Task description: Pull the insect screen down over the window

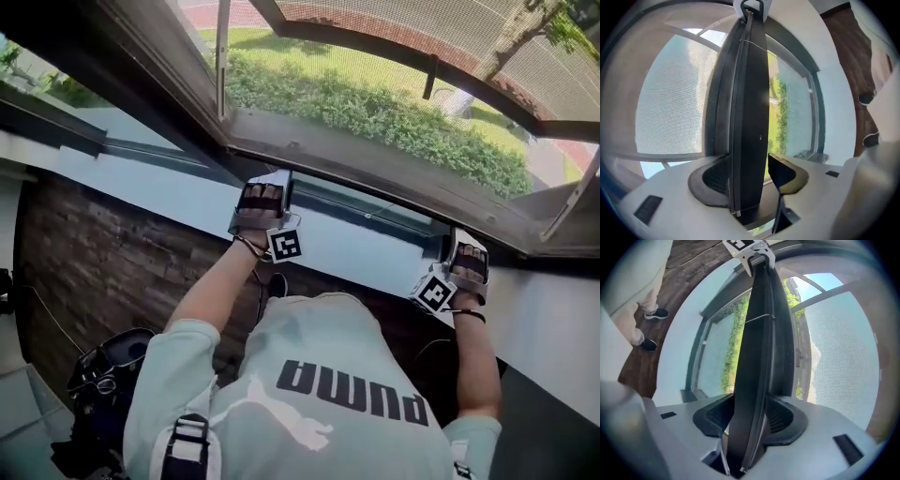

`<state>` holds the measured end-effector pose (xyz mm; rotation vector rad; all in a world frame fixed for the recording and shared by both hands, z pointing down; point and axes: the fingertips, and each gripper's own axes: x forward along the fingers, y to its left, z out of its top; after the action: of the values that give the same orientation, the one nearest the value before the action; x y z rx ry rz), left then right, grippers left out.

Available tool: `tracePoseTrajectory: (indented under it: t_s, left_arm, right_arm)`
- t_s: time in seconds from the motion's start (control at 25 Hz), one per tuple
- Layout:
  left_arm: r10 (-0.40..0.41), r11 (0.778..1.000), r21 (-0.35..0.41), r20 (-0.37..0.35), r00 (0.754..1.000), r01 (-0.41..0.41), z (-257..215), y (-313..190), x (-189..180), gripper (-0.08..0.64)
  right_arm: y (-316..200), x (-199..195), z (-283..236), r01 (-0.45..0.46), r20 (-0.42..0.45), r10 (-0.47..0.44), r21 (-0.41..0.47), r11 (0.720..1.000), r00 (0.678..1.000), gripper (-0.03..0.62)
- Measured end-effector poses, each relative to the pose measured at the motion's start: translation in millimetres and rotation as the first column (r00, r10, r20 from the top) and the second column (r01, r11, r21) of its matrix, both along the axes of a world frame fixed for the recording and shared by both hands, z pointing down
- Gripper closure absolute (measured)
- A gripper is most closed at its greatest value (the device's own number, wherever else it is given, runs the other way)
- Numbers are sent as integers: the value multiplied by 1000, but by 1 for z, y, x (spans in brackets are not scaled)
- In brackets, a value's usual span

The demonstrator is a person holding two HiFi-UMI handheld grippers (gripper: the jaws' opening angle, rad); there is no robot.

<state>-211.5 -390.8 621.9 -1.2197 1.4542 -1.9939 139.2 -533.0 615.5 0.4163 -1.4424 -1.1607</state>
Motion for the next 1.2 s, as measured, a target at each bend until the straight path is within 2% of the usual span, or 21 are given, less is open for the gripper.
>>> tracePoseTrajectory:
  t_s: [0.08,0.2,0.28,0.36,0.52,0.68,0.8,0.88,0.92,0.96,1.0,1.04,1.08,1.12,1.16,1.2]
  left_arm:
    - [9,999,50,29,1000,-11,3,-4,-1,311]
    - [4,993,116,57,998,-11,7,-13,-5,231]
    - [-12,989,151,50,999,5,6,-15,-8,216]
    - [-28,987,160,20,999,24,6,-16,-8,213]
    - [-44,988,149,-1,999,44,1,-15,-7,213]
    - [-67,990,125,-29,997,70,-4,-13,-7,215]
    - [-80,987,123,-167,983,102,-3,-9,3,215]
    - [-74,974,185,-293,953,132,-13,-5,11,215]
    - [-66,960,222,-407,911,169,-20,-2,18,217]
    - [-54,941,247,-561,826,230,-28,2,27,225]
    - [-31,917,253,-725,688,308,-38,7,37,252]
    - [11,890,241,-861,509,388,-50,11,47,331]
    - [69,865,214,-946,315,453,-64,15,58,432]
    - [132,850,182,-982,134,495,-79,19,68,539]
    - [187,843,153,-982,-15,515,-92,24,78,548]
    - [228,843,136,-967,-117,520,-103,30,87,548]
  right_arm:
    - [-6,-1,2,9,22,-11,100,995,1000,400]
    - [-20,-8,-3,25,77,-49,289,957,996,400]
    - [-22,-12,-5,1,124,-46,342,940,991,393]
    - [-21,-14,-10,-18,148,-32,326,945,988,393]
    - [-19,-13,-15,-10,124,-18,223,975,992,394]
    - [-14,-15,-20,-35,158,8,169,985,987,394]
    - [-3,-19,-32,-56,229,23,138,989,973,394]
    - [8,-23,-48,-96,359,63,75,993,931,394]
    - [14,-25,-58,-122,454,107,4,992,885,394]
    - [22,-28,-66,-142,554,173,-100,985,814,394]
    - [30,-31,-74,-143,644,258,-227,963,720,396]
    - [39,-34,-81,-121,711,352,-356,927,608,406]
    - [48,-36,-89,-83,752,441,-463,882,490,432]
    - [56,-37,-97,-40,771,512,-539,841,377,495]
    - [64,-36,-106,-2,779,562,-585,811,277,554]
    - [74,-35,-115,28,781,595,-610,792,192,584]
